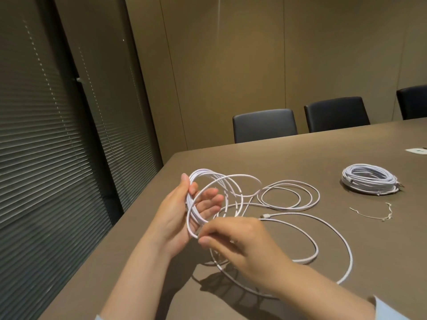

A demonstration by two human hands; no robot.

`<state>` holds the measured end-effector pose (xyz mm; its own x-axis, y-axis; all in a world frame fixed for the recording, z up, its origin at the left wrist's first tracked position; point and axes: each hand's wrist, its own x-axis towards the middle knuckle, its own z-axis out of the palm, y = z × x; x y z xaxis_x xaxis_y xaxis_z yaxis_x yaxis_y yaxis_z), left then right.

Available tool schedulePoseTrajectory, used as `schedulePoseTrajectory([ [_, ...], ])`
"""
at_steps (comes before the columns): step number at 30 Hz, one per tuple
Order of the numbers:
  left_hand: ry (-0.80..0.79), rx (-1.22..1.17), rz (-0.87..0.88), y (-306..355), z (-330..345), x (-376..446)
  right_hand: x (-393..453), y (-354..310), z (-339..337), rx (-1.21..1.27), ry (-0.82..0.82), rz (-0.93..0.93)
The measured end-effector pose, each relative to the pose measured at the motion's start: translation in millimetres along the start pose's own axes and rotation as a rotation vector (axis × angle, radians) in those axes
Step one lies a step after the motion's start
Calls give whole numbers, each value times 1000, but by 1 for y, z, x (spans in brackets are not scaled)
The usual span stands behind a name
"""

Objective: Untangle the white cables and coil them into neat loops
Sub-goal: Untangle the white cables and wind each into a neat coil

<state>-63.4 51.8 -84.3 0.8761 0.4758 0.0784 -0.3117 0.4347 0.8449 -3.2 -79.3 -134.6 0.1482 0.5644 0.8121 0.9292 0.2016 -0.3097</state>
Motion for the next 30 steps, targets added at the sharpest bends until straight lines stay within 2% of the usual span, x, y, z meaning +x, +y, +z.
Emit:
schedulePoseTrajectory([
  [4,15,-83,-34,7,-3,-3,-2,-2,0,15,-137,84],
  [7,55,-37,38,12,-7,-3,-3,-1,-2,-48,-127,100],
  [10,78,54,169,15,-11,0,2,-2,-9,-124,-20,48],
  [14,194,334,307,12,-16,7,10,-7,-23,-122,219,-40],
  [17,342,449,359,10,-23,12,15,-10,-33,-181,379,-1],
  [20,428,406,391,12,-28,15,18,-5,-39,-187,477,87],
  [22,468,346,424,15,-31,15,20,-2,-44,-144,488,134],
  [26,516,265,467,20,-38,16,23,-3,-49,92,427,264],
  [30,450,344,438,20,-39,14,27,-6,-55,423,316,411],
])
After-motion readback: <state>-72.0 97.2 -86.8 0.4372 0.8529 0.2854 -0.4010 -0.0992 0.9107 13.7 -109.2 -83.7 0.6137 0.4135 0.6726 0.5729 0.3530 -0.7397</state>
